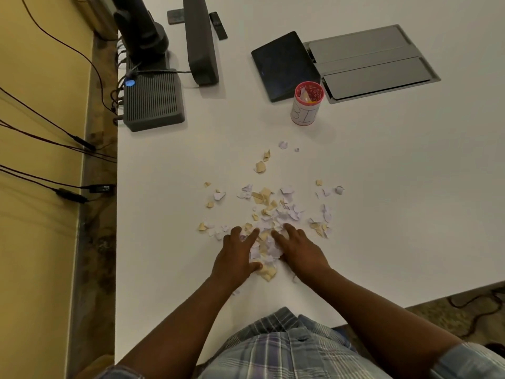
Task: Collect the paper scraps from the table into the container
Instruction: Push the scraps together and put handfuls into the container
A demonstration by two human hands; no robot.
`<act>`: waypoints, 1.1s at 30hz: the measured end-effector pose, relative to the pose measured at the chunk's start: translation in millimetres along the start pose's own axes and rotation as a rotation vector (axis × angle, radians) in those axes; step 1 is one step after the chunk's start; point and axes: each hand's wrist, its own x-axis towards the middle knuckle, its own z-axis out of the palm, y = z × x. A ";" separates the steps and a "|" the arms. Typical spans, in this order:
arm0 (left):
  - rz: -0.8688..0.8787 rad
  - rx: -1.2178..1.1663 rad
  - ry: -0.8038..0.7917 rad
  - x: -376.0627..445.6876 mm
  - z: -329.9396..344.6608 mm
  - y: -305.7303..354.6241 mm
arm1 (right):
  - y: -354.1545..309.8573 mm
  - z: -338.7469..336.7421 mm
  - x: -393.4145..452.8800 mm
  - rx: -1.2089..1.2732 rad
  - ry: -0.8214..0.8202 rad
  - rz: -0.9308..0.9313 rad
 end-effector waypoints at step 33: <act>0.009 -0.488 0.299 117.5 -88.3 6.8 | 76.9 -189.1 97.3 0.671 0.298 0.260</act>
